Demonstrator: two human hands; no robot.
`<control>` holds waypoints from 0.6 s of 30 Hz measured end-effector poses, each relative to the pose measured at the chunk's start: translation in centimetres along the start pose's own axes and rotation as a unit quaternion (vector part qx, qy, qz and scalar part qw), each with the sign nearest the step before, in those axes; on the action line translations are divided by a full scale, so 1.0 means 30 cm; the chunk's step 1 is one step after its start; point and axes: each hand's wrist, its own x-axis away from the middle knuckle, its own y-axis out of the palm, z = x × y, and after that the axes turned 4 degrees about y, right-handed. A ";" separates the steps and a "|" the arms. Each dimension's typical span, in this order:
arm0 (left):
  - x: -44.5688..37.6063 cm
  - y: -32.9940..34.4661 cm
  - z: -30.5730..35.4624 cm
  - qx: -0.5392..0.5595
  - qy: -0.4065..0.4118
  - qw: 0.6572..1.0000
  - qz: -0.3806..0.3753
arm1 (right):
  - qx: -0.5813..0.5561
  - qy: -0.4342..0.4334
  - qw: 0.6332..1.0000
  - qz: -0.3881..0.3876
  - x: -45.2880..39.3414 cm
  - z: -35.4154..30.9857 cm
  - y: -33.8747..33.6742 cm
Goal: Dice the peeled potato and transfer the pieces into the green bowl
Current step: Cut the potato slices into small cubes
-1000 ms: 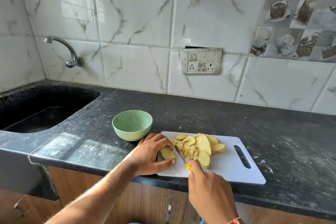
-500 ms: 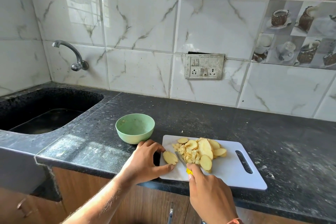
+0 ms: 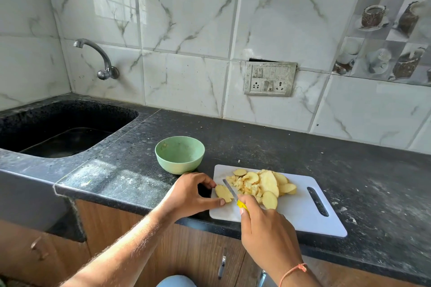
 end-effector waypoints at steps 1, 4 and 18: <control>-0.001 0.000 0.000 0.004 -0.002 1.000 -0.001 | -0.002 -0.002 1.000 -0.002 -0.002 -0.004 0.002; -0.001 -0.002 -0.006 0.015 -0.012 1.000 -0.004 | -0.007 -0.006 1.000 -0.007 -0.009 -0.017 0.006; -0.017 -0.005 -0.012 0.053 -0.049 0.997 -0.016 | 0.033 -0.035 0.999 -0.024 -0.008 -0.045 0.003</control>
